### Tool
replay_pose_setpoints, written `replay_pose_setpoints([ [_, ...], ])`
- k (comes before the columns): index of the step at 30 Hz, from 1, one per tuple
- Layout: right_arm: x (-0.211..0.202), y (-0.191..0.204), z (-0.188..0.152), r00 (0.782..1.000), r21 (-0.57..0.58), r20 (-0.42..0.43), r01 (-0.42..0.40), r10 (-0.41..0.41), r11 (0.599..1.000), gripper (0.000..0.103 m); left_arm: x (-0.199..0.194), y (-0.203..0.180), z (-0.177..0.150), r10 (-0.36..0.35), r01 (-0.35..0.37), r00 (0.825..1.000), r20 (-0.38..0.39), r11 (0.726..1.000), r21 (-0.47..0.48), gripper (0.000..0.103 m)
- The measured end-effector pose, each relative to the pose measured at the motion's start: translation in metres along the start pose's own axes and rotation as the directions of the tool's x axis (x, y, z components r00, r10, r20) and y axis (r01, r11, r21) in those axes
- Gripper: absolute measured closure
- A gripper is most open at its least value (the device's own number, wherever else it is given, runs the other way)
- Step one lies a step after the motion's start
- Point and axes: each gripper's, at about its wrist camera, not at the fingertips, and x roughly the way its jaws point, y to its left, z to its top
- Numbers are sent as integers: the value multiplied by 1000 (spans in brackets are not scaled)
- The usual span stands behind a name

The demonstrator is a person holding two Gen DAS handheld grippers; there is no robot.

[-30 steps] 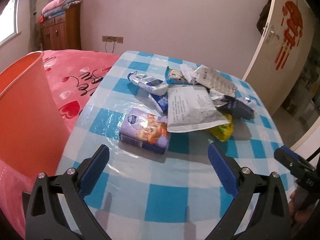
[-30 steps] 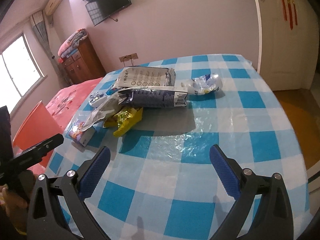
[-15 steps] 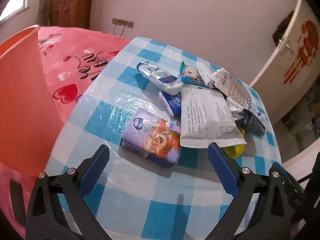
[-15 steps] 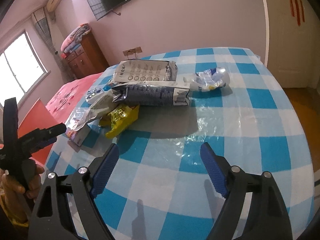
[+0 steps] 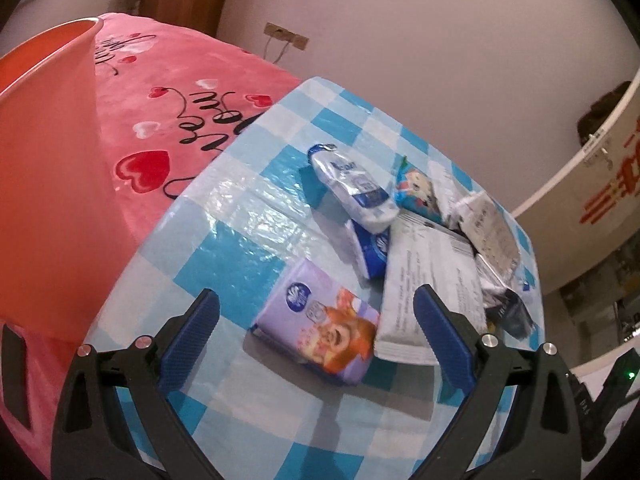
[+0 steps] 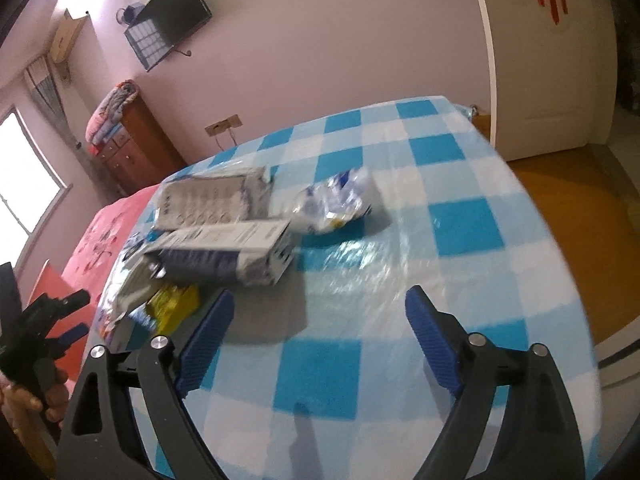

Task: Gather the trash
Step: 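Lower the left tool onto the white paper bag and close on it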

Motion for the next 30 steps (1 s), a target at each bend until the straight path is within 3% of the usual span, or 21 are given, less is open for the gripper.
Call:
replay_pose_setpoints([
  [9, 27, -8, 35, 999, -11, -15, 46, -46, 999, 11, 22, -3, 3, 45, -48, 997, -60, 998, -48, 12],
  [23, 70, 3, 63, 993, -114, -74, 88, -96, 990, 9, 36, -23, -10, 155, -148, 985, -72, 985, 92, 12],
  [27, 86, 8, 66, 987, -153, -90, 121, -136, 981, 9, 37, -24, -9, 149, -141, 986, -68, 983, 114, 14],
  [30, 94, 13, 67, 986, -168, -112, 101, -121, 981, 7, 36, -26, -9, 137, -127, 988, -68, 983, 131, 20],
])
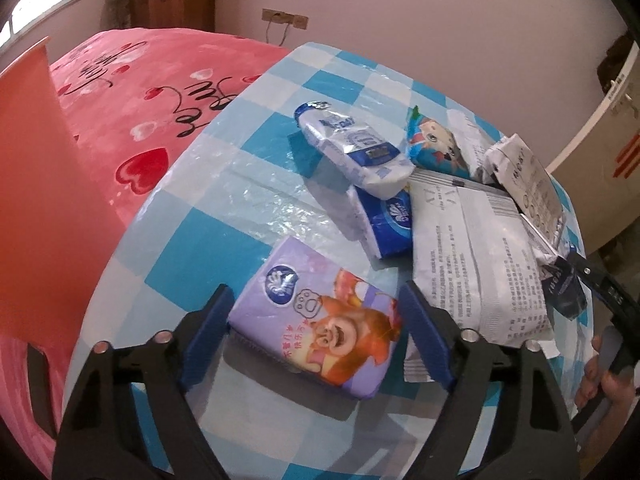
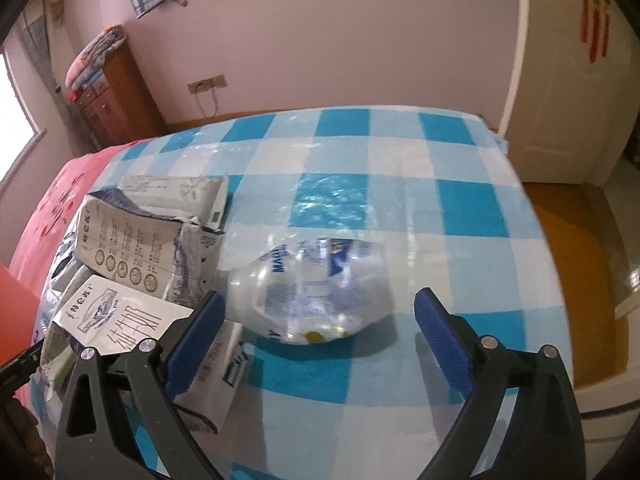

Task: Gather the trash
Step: 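Lower the left tool onto the white paper bag and close on it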

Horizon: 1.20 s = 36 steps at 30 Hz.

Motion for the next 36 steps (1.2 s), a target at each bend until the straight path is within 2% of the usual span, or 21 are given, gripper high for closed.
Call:
replay_pose_setpoints([
  [9, 16, 10, 7, 999, -47, -11, 52, -52, 998, 7, -2, 3, -2, -26, 26, 1000, 8, 1000, 2, 23],
  [17, 15, 6, -1, 999, -20, -9, 45, -45, 999, 7, -5, 5, -5, -51, 51, 999, 12, 999, 10, 27],
  [19, 12, 6, -6, 999, -12, -2, 39, -39, 999, 11, -6, 5, -6, -60, 60, 998, 11, 998, 17, 29],
  [31, -18, 6, -49, 1000, 21, 11, 9, -9, 1000, 12, -19, -3, -27, -133, 134, 991, -19, 979, 156, 28],
  [36, -31, 9, -68, 1000, 20, 21, 9, -9, 1000, 12, -40, -4, -26, -114, 104, 993, 41, 975, 195, 27],
])
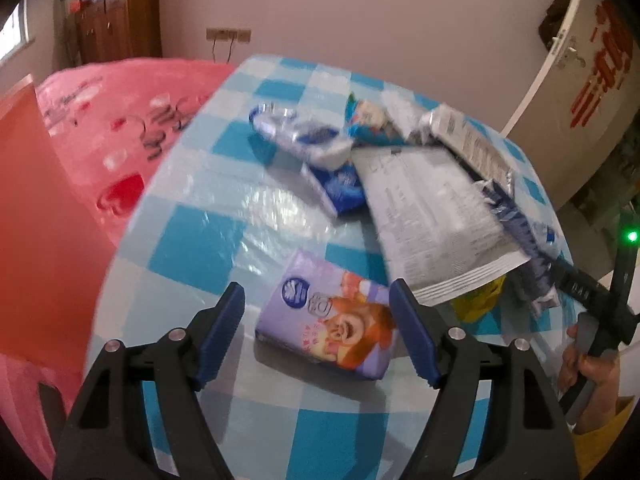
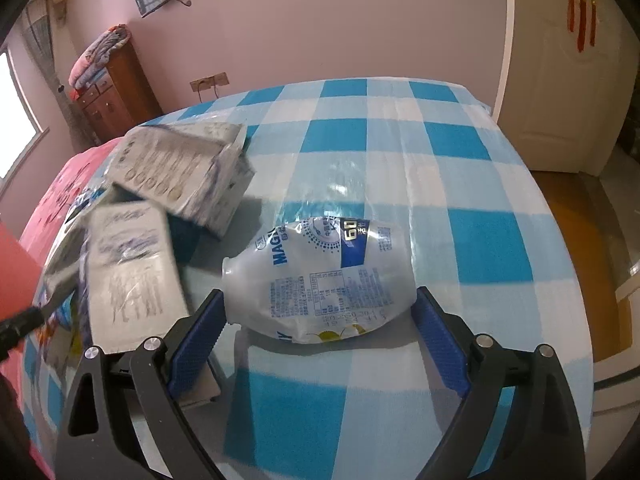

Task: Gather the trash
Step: 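Lower the left tool onto the white paper bag and close on it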

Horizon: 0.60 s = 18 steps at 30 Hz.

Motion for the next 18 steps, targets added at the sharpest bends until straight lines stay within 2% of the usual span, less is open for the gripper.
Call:
replay_pose_setpoints([
  [2, -4, 1, -6, 1000, 0, 3, -2, 2, 1000, 12, -13, -7, 4, 0, -2, 999, 50, 999, 34, 19],
  [4, -8, 1, -10, 1000, -3, 11, 3, -3, 1000, 12, -22, -15, 8, -27, 21, 996, 81, 997, 72, 17],
  [8, -16, 1, -18, 1000, 1, 23, 2, -2, 1000, 12, -24, -31, 16, -80, 69, 993, 84, 990, 125, 15],
  [12, -24, -2, -23, 999, 7, 33, -2, 2, 1000, 12, -7, -46, 29, -141, 137, 990, 16, 978, 155, 14],
  [15, -30, -5, -25, 999, 12, 43, -6, 6, 1000, 12, 10, -52, 41, -201, 208, 978, -59, 967, 144, 14],
  [18, -34, -5, -26, 999, 13, 49, -13, 13, 1000, 12, 32, -54, 53, -209, 224, 968, -140, 970, 98, 14],
])
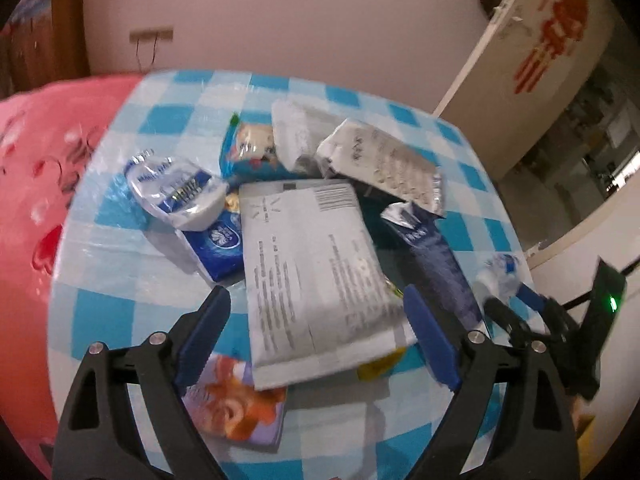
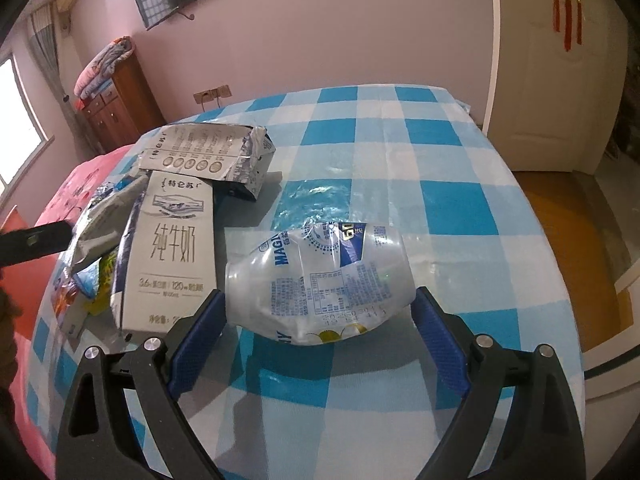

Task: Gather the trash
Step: 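Lower the left tool onto the white paper bag and close on it, then lift the white paper bag with the left tool over the orange bucket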

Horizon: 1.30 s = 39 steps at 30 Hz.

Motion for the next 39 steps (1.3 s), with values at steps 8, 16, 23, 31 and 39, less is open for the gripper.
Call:
replay_pose_setpoints([
  [8, -7, 1, -6, 1000, -11, 2, -10, 10, 1000, 12, 36, 7, 15, 37, -41, 996, -80, 998, -51, 15],
  [16, -13, 1, -10, 1000, -8, 7, -9, 10, 1000, 12, 46, 4, 13, 75, -79, 995, -66, 995, -61, 27],
  [23, -19, 5, -11, 1000, -18, 8, -14, 14, 1000, 12, 37, 9, 7, 75, -77, 997, -31, 994, -83, 32],
  [31, -31, 11, -8, 999, -25, 26, -25, 26, 999, 12, 5, 15, 0, 38, -31, 997, 60, 994, -104, 34],
  [39, -45, 24, 0, 998, -27, 33, -55, 56, 998, 12, -32, 18, -11, -10, 25, 990, 139, 994, -111, 34],
])
